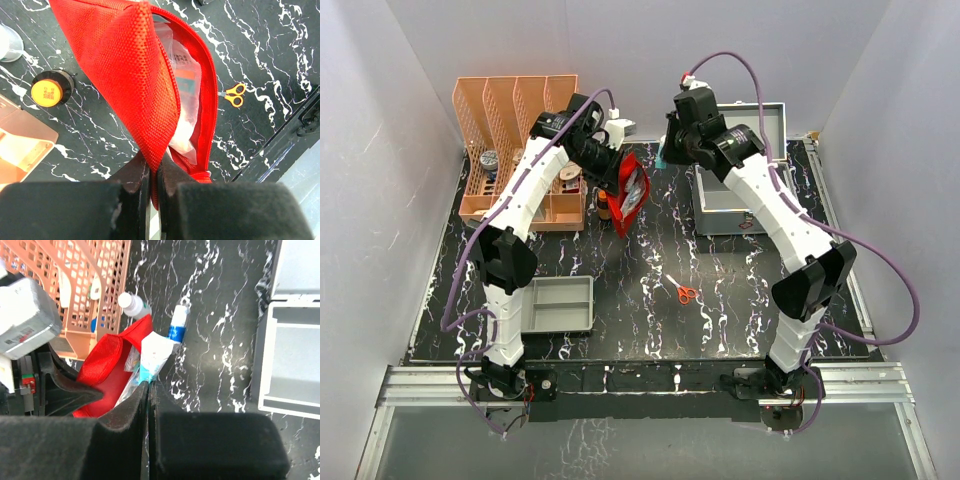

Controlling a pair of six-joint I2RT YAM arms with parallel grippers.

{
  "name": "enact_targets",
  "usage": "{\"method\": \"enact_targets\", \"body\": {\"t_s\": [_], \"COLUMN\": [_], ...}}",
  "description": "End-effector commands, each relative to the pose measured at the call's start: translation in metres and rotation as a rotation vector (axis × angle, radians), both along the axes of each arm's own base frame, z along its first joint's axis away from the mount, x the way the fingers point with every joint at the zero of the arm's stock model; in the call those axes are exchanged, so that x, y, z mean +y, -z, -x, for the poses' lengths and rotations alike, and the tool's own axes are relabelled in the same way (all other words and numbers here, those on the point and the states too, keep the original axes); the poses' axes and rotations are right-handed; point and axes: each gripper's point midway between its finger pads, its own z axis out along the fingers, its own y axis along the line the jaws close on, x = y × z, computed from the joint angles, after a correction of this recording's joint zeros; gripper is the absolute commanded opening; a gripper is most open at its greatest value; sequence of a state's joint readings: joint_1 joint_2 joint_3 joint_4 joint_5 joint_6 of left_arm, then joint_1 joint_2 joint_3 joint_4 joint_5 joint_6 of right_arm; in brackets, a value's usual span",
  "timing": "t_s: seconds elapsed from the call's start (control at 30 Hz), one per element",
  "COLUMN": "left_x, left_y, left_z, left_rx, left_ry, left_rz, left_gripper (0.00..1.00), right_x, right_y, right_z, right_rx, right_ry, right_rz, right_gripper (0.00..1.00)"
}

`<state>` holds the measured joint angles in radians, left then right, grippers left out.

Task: Organize the medicine kit
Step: Pick up the medical item at the center of the board, then place the medical item at the medicine pouch.

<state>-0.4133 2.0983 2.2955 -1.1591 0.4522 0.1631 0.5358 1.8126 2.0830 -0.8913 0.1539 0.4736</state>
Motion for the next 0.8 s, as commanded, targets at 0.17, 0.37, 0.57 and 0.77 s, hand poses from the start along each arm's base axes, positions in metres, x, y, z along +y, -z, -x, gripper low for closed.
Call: {"method": "enact_targets", "body": {"t_s": [0.17,0.37,0.57,0.77], "left_x": [0.002,-0.001,-0.002,-0.003], "left_y": [-0.030,-0.029,-0.030,-0.031], "left_z": [0.011,0.008,0.007,0.008], "left_rx": [-0.044,-0.043,-0.048,-0.046], "left_ry": [0.001,-0.008,-0.009,-0.006], "left_rz": [0.047,0.058,0.063,0.070], "left_gripper": [0.00,0.00,0.00,0.00], "right_x": [0.030,0.060,0.093,0.105], "right_y": [0.039,0.045,0.054,0.077], "right_z": [0.016,0.028,0.036,0.034], "right_rx": [0.146,0.165,0.191,0.220], "right_ry": [-0.050,-0.101,-0.152,-0.167], "right_rz": [-0.110,-0.123,-0.159,-0.148], "right_gripper": [0.00,0.00,0.00,0.00]}}
